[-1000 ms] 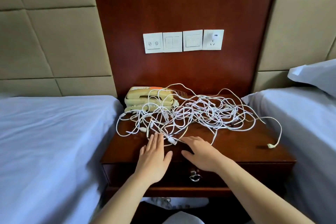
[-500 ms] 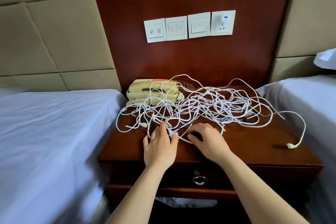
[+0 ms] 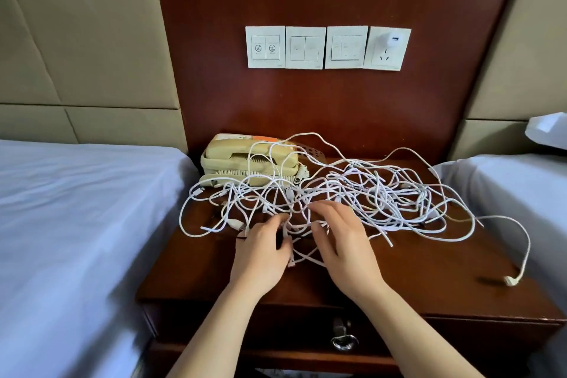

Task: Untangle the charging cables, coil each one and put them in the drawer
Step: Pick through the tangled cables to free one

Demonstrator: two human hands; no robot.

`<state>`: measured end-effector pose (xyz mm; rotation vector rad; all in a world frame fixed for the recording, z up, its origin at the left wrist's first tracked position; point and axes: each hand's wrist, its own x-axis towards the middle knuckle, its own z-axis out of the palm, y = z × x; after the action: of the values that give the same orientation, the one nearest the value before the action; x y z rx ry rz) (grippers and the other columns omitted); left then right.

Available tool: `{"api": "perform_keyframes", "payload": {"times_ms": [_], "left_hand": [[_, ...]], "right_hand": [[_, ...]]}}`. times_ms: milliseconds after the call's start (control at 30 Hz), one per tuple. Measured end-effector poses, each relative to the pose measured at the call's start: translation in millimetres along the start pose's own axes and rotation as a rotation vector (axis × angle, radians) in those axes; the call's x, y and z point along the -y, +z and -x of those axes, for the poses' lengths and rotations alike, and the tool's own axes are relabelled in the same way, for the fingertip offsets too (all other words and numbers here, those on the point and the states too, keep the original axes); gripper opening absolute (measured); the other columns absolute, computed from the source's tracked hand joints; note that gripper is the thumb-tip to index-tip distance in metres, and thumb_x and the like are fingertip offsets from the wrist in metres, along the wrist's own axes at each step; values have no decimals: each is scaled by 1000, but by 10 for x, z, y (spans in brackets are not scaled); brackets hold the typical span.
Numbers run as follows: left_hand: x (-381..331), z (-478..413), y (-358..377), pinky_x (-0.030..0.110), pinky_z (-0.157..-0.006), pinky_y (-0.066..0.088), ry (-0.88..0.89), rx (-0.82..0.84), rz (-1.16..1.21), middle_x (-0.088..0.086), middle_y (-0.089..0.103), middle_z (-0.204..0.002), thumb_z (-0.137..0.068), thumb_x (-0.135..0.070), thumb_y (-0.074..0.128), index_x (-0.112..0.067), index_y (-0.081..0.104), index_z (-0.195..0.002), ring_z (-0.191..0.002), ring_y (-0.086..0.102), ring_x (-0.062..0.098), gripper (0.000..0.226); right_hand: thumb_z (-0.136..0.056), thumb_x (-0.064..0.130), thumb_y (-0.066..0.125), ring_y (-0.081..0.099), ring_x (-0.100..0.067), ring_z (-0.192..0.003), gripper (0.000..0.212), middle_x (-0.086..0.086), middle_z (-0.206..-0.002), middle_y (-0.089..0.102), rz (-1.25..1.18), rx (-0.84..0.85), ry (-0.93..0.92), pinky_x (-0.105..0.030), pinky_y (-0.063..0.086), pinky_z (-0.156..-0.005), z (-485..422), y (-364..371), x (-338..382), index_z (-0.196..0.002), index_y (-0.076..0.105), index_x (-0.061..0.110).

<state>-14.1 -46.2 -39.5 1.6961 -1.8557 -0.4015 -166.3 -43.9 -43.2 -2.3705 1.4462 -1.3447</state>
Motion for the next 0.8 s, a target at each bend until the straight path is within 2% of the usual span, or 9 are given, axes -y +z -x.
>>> {"api": "perform_keyframes", "payload": {"times_ms": [100,167,233,333,400,533,633,733,800], "left_hand": [[83,-44,-37,33,-92,47,15,122,193,-9,62,-112,-92,-21,52,-36,51,-124,-97,63,15,35],[146,-50,-90,27,-95,44,4,145,282,-10,62,-112,-91,-16,53,-33,53,-123,-103,59,8,36],[186,-28,-150,24,-91,43,-13,96,245,-13,65,-107,-92,-18,54,-29,55,-122,-106,56,4,33],[227,2,-237,30,-78,49,-32,8,108,-16,68,-87,-91,-26,55,-31,57,-96,-91,62,8,7],[212,30,-272,34,-75,51,-47,-26,128,-13,68,-82,-91,-27,55,-32,54,-84,-85,64,10,9],[150,42,-374,35,-71,48,-88,-200,129,-8,66,-89,-94,-28,48,-30,51,-84,-85,61,21,11],[166,57,-458,34,-66,42,-119,-271,79,-5,65,-87,-96,-29,43,-29,49,-85,-84,58,25,12],[234,83,-544,34,-68,44,-127,-354,138,-7,66,-85,-95,-24,46,-27,48,-81,-83,61,24,15],[248,79,-593,34,-68,48,-110,-398,297,-9,68,-75,-95,-19,46,-27,47,-76,-71,64,14,21]], "right_hand": [[-95,36,38,57,-11,-94,35,7,-101,64,74,46,-7,-28,44,-82,-43,108,34,-112,63,19],[-94,37,41,56,-13,-76,31,9,-83,62,119,33,-11,-29,43,-72,-75,154,25,-101,67,20],[-92,36,44,52,-13,-69,31,11,-75,55,126,21,-11,-30,42,-67,-89,161,8,-95,69,19],[-88,36,41,52,-14,-71,37,9,-74,58,106,41,43,-33,43,-69,-140,161,-13,-90,72,17],[-86,35,42,49,-16,-69,36,7,-71,58,134,51,65,-35,43,-67,-156,169,-33,-87,73,17],[-89,21,61,45,-16,-72,14,7,-71,57,202,68,92,-33,36,-68,-158,191,-95,-91,74,20],[-89,19,64,48,-19,-77,14,5,-76,62,235,73,96,-33,36,-71,-151,193,-119,-97,75,21],[-87,14,64,50,-21,-82,17,3,-83,63,293,81,96,-33,39,-74,-139,200,-104,-100,74,20],[-83,9,66,53,-23,-84,19,3,-86,63,337,57,75,-37,45,-76,-135,197,-83,-99,73,18]]}}
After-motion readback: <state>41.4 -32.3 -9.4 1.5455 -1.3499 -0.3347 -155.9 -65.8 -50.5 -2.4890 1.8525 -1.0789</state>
